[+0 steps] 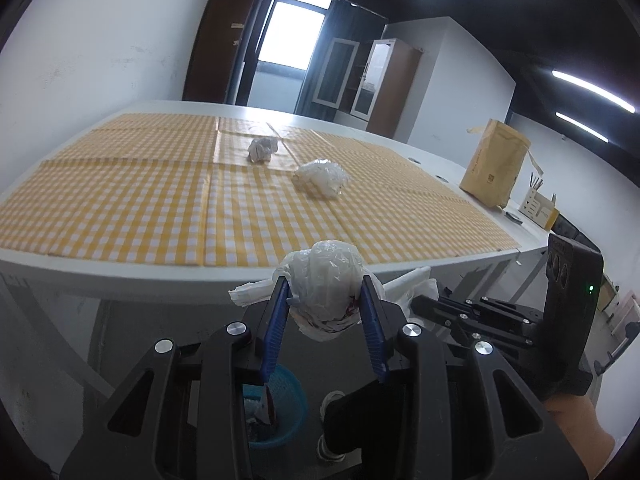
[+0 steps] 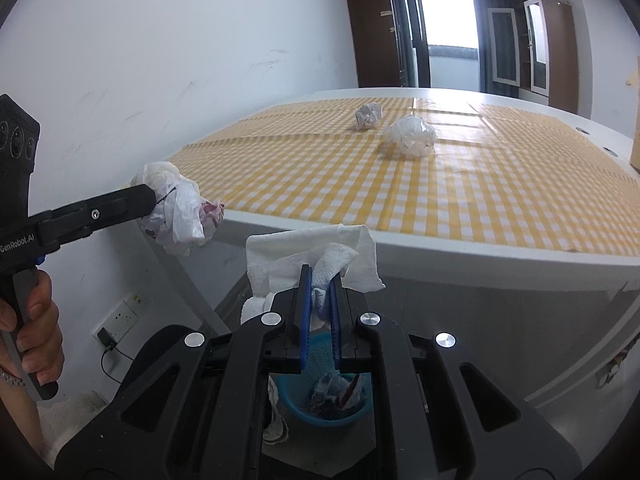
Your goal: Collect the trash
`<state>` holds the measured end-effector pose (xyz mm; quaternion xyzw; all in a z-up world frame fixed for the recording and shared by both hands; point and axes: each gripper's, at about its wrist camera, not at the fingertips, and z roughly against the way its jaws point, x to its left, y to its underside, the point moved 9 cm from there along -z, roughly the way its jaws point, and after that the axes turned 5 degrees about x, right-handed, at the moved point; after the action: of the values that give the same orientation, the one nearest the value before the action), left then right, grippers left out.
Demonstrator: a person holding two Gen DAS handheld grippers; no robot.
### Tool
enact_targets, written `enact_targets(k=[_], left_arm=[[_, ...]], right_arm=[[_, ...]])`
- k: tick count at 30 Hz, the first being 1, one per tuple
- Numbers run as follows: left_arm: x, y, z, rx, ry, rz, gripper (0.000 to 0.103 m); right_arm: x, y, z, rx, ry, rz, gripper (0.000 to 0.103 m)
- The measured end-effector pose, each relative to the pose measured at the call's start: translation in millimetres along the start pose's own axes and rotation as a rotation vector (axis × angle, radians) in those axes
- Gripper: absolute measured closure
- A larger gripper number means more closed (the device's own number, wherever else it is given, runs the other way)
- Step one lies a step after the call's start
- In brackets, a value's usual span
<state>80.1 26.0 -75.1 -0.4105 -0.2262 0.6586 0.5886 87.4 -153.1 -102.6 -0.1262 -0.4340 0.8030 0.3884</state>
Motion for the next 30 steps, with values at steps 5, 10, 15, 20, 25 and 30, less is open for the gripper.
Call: enact_targets(k=[5,10,15,20,25,30], left_arm=[[3.2,27.1,-8.9,0.046,0.004,0.008,0.068],[8.7,49.2,-22.0,0.089,0.01,0.019,0.068],[20.6,71.2,-40.8,0.141,0.006,0.041,0.069],[37.1,96.7,-68.3,0.208,0.008,0.085,0.069],[53.4,119.9,-94.1,0.279,-0.005,0.127,0.069],[68.3,133.8,-116.4,0.334,-0.02,0.154,0.069]], right_arm=[[1.7,23.0,-4.1,0.037,0.001,0.001,0.096],[-1.2,47.8,-16.7,0.089,-0.002,-0.006,0.096],[-6.1,69.4,-35.5,0.142,-0.003,-0.019,0.096],[-11.8,94.1,-61.6,0.206,-0.005,-0.026,0.096],[-21.9,122.9,-91.4,0.281,0.0,-0.046,0.096],[-33.2,139.2,-117.6,0.337,0.004,-0.062,0.096]])
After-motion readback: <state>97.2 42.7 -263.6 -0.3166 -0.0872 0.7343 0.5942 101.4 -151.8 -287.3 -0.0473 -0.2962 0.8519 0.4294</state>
